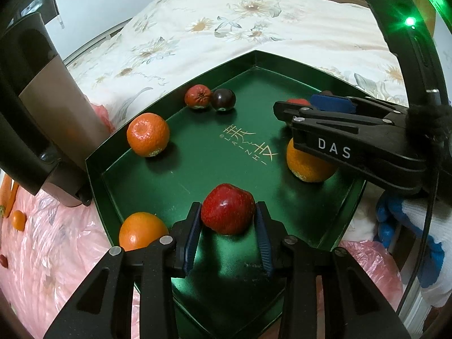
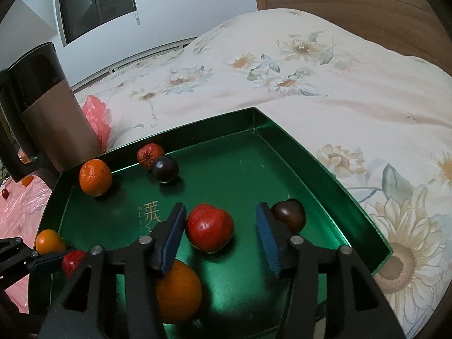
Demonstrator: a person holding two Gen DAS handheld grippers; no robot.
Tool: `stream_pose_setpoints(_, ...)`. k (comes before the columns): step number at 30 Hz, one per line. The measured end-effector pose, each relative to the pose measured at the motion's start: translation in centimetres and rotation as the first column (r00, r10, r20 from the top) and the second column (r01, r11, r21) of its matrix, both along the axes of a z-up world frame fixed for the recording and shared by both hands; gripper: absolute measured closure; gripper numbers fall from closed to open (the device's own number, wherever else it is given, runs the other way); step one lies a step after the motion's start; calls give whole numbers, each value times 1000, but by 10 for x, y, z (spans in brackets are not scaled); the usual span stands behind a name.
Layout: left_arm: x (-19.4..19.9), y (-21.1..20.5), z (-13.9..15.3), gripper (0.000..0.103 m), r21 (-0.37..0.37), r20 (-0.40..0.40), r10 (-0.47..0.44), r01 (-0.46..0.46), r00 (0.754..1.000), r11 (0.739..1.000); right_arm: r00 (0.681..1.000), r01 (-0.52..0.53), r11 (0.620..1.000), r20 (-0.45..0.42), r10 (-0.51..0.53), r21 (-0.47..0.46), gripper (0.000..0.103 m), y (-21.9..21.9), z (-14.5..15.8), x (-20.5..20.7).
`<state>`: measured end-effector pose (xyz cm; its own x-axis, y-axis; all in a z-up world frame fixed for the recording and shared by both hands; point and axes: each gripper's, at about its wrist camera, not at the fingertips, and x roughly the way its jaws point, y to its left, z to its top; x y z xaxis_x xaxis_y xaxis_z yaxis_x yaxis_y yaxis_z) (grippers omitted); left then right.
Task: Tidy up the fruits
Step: 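Carry both red apples to the green tray and open both tools to release them, then move both open tools back toward the last orange and red apple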
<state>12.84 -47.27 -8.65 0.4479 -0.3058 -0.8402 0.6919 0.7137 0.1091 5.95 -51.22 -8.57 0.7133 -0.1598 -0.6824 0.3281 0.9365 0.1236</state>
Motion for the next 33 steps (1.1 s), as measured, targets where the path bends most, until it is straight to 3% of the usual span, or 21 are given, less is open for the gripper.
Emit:
stream_pose_setpoints(5, -1, 1, 4, 67, 4, -8, -6, 6, 1000, 1000, 1000, 11, 1000, 13, -11, -1, 32, 1, 6, -5)
stream_pose_setpoints(18, -14, 12, 42, 54, -30, 44, 5, -4, 999, 1000, 999, 12, 1000, 45, -12, -13, 3, 17, 31, -24)
stream_pose_setpoints(33, -47, 51, 76, 52, -49, 97, 27, -22, 995, 999, 998, 15, 1000, 65, -15, 6, 0, 47, 54, -63)
